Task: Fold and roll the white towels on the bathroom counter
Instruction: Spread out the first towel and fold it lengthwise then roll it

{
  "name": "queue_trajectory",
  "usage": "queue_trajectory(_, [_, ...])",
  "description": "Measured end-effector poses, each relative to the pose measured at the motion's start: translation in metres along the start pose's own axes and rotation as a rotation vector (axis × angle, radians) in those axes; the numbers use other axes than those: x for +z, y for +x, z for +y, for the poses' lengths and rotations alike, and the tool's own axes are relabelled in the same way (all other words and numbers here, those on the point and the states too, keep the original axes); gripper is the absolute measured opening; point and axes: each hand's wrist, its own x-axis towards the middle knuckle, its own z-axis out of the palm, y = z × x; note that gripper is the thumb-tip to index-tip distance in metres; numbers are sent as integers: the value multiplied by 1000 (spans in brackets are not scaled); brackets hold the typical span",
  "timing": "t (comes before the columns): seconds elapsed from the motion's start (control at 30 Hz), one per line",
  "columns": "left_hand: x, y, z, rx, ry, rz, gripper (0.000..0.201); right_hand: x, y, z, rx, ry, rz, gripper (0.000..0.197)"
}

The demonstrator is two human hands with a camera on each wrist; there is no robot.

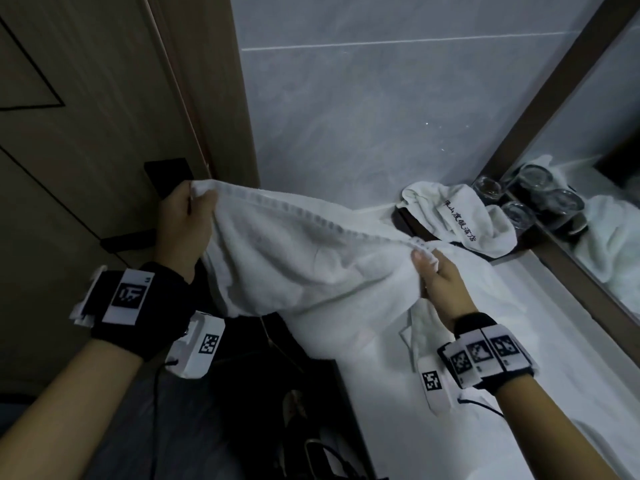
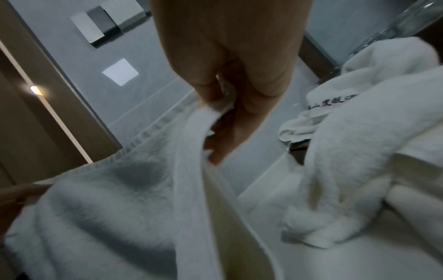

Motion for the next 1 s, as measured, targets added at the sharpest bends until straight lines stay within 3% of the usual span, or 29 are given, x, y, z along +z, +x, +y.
queue_trajectory(0.13, [-3,-1,13,51,-15,-7,19,-5,2,-24,-53,8,128,37])
queue_trajectory(0.27, [2,2,20,54,38,-71,26,-39,8,-56,-154,170,266,14])
queue_trajectory(0.43, [49,10,5,19,175,-192,28,-78,22,-65,-311,60,462,16])
queue_trajectory(0.6, [115,14,-24,195,531,-392,28,-93,50,-24,-262,-229,388,31])
queue_trajectory(0.77, [171,29,-26,121,481,-408,23,-99,74,-6,-185,-432,380,17])
queue_trajectory(0.93, [190,12,-59,3,498,-558,38,-95,81,5,-10,-489,222,54])
queue_trajectory(1.0, [186,-5,-79,6,523,-646,39,-92,68,18,48,-601,226,64])
